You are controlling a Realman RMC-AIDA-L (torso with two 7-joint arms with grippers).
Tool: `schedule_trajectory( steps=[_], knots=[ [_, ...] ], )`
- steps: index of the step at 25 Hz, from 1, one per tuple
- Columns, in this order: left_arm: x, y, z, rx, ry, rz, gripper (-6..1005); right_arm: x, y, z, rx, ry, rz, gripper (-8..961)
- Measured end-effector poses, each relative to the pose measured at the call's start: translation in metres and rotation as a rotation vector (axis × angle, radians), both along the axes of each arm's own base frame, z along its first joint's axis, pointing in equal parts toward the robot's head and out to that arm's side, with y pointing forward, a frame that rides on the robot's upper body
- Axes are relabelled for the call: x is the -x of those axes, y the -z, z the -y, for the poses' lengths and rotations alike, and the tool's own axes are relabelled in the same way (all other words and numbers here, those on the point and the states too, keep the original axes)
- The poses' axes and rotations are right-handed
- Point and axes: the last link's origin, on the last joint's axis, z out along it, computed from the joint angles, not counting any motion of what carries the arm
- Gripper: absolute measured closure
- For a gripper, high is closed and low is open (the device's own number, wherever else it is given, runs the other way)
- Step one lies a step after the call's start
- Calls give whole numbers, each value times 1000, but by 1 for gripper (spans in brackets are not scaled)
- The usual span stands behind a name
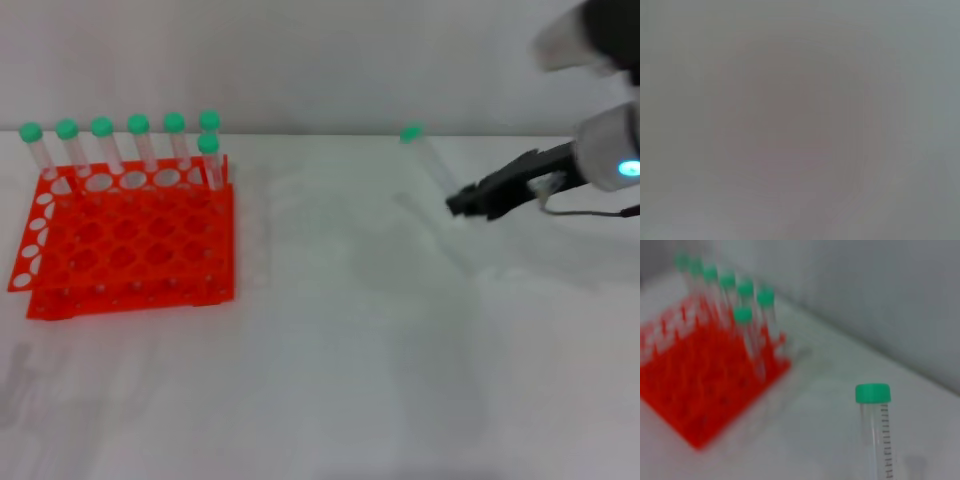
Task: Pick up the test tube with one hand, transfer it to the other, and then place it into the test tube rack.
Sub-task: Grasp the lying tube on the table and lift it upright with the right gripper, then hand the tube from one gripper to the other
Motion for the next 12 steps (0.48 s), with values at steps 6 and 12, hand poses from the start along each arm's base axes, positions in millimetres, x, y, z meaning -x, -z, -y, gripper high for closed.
schedule_trajectory(
  steps=[6,12],
  knots=[
    [-19,6,-12,73,139,-33,177,-50,-35,33,-156,-80,-350,766],
    [-44,23,-28,170,285,-72,179,-110,-44,77,-377,-145,-543,764]
  ],
)
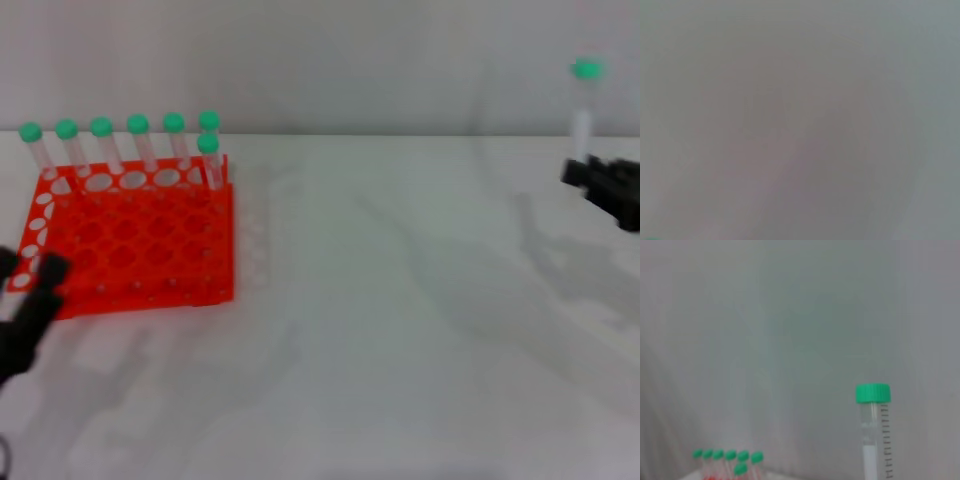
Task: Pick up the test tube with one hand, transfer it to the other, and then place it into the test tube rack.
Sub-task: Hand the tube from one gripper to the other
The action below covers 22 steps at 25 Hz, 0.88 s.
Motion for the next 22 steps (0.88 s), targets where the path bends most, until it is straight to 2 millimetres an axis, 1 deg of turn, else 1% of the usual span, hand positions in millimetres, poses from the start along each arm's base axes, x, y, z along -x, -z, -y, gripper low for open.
schedule_trajectory(
  steps=[4,6,7,10,13,17,22],
  knots=[
    [-22,13,-14,83,124,-26,181,-30,10,27,-110,-34,-51,763],
    [-39,23,-23,134,216,-40,182,-40,20,43,-192,-81,-47,762],
    [-46,26,-27,152,250,-46,182,-45,26,53,-256,-115,-19,762],
    [-65,37,-35,202,338,-65,183,-56,44,72,-330,-139,44,761],
    [-83,50,-43,262,408,-100,185,-61,57,81,-325,-119,62,760],
    [-97,65,-48,323,456,-152,186,-60,72,86,-305,-118,75,759],
    [-121,86,-57,407,528,-219,188,-61,80,93,-281,-114,75,757]
  ],
)
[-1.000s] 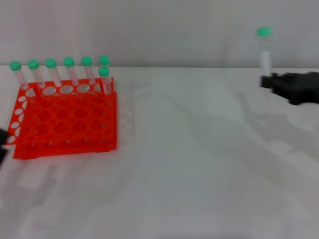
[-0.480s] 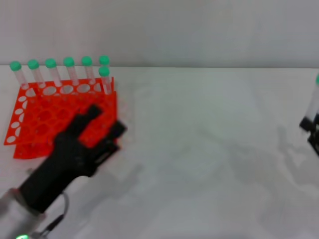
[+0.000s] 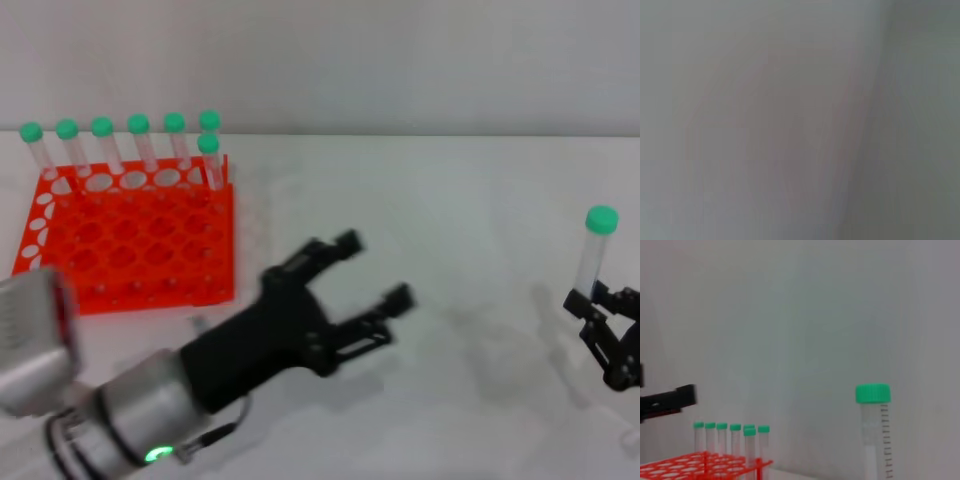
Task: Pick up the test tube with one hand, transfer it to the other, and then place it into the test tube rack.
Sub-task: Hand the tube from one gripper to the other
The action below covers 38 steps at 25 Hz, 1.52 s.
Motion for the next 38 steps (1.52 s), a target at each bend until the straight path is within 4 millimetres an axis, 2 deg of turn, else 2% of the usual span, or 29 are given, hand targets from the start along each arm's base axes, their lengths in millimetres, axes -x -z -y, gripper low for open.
schedule_trajectory(
  steps=[1,11,18,31,38],
  knots=[
    [-11,8,-4,31,23,-24,189,-1,2,3,8,5,-2,757],
    [-40,33,-22,118,14,-116,193,8,16,14,109,-79,22,754],
    [-62,50,-25,159,29,-175,196,16,21,13,145,-128,27,752],
    [-76,61,-29,113,28,-239,201,16,25,13,171,-131,46,748],
    [-79,65,-25,99,72,-261,204,15,25,13,169,-126,45,746]
  ],
)
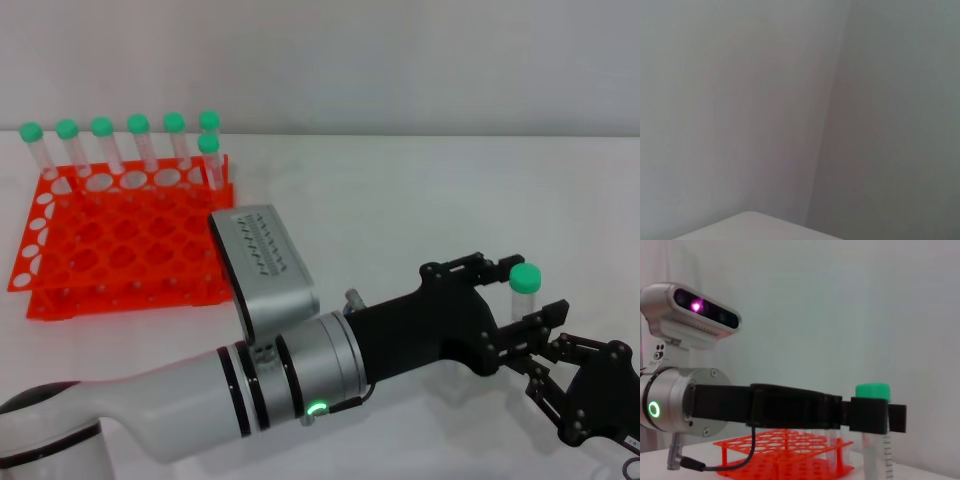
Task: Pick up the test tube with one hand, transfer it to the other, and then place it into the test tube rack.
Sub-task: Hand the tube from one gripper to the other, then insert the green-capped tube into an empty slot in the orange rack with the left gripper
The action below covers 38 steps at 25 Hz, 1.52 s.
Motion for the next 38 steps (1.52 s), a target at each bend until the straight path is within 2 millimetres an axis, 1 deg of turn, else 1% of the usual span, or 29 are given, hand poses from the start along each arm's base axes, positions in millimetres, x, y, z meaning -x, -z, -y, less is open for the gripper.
schedule_trajectory(
  steps=[2,5,12,21,23,27,30,32,33,35,38],
  knots=[
    [-2,1,3,-18,30,-7,205,0,0,0,0,0,0,745],
    [-4,2,9,-44,58,0,348,0,0,-1,-3,3,0,744],
    [-4,2,11,-66,50,15,676,-1,-1,-2,-10,9,-1,742],
    [-2,1,14,-61,50,20,739,-2,-1,-5,-14,18,10,740],
    [-1,0,14,-67,43,30,738,-3,-2,-6,-14,28,9,739],
    [5,-10,13,-124,10,84,737,-7,-2,-7,-25,60,18,738],
    [16,-23,14,-221,-15,130,739,-17,-8,-10,-66,118,26,737],
    [30,-37,12,-302,-60,160,738,-28,-18,-14,-134,196,22,575],
    [37,-44,11,-338,-86,173,736,-30,-21,-15,-150,213,20,494],
    [53,-57,11,-407,-138,191,733,-41,-37,-20,-245,291,-12,423],
    [77,-76,11,-504,-191,210,729,-52,-60,-24,-373,367,-64,316]
  ],
)
